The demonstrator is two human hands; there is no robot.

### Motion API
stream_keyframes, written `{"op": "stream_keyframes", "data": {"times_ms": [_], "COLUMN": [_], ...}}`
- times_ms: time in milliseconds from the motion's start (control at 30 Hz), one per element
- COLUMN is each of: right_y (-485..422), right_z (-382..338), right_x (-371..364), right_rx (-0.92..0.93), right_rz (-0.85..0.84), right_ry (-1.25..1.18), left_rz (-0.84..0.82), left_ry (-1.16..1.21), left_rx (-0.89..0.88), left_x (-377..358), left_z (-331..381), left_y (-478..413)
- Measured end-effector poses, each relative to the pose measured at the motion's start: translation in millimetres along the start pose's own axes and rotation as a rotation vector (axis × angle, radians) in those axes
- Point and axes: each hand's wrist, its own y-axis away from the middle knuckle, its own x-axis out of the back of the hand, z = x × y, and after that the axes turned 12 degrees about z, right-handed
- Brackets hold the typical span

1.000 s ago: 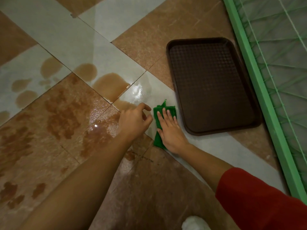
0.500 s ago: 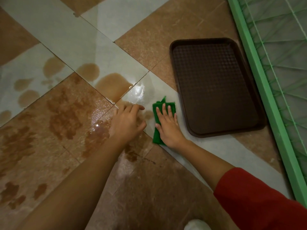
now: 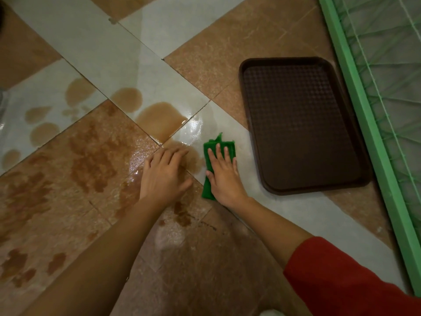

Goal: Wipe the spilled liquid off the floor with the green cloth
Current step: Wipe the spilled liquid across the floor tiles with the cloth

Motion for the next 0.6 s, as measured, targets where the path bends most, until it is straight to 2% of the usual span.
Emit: {"op": "stream_keyframes", "data": {"times_ms": [233,300,467,600], "right_y": [9,16,-1,-2], "right_z": [10,11,-27,-29], "right_x": [-3,-2,-12,-12], "right_rx": [0.213,0.202,-0.003,0.177], "right_rz": [-0.048,-0.037,-0.001,-0.077], "right_ry": [0.061,0.085,0.108,0.101], "left_rz": [0.004,-0.022,-0.025,-0.012], "left_ry": [0.008,0.006,0.013,0.034], "left_rx": [0.033,0.04,0.043,0.025], "left_x": [4,3,3,4], "left_z": [-3,-6,-6,0], "left_y": [-1,2,-2,-8]}}
